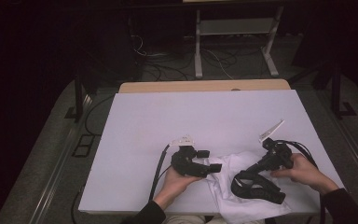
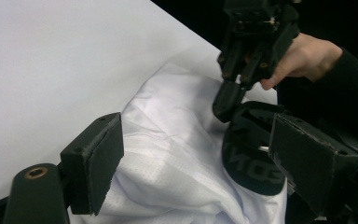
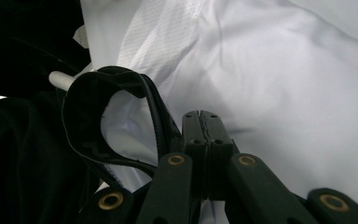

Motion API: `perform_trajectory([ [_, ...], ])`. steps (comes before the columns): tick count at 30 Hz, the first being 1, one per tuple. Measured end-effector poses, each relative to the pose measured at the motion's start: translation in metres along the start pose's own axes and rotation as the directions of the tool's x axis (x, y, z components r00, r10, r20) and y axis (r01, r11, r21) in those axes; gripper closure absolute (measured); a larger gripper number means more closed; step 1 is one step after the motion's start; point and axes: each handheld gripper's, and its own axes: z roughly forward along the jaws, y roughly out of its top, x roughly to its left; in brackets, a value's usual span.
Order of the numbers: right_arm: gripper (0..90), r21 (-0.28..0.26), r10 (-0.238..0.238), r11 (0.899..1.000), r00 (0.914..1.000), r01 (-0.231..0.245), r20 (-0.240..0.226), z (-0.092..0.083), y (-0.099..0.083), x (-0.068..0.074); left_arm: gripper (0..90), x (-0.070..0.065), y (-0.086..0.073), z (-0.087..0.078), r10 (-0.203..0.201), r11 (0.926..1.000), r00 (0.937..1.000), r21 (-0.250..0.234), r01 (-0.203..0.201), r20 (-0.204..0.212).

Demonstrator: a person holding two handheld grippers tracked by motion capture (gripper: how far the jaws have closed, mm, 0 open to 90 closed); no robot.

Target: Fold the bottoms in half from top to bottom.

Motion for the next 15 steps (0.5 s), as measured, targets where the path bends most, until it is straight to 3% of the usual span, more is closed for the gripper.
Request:
perform_trajectory([
  [8, 87.4, -0.019, -0.010, 1.000, 0.9997, 0.009, -0.022, -0.006, -0.005, 0.009, 17.1, 0.003, -0.001, 0.000, -0.005, 1.0000, 1.0000, 0.002, 0.005, -0.008],
  [15, 87.5, -0.048, -0.037, 0.998, 0.9944, 0.032, -0.100, -0.010, -0.014, 0.019, 17.0, 0.004, -0.001, 0.000, -0.009, 1.0000, 0.9999, 0.003, 0.009, -0.010],
])
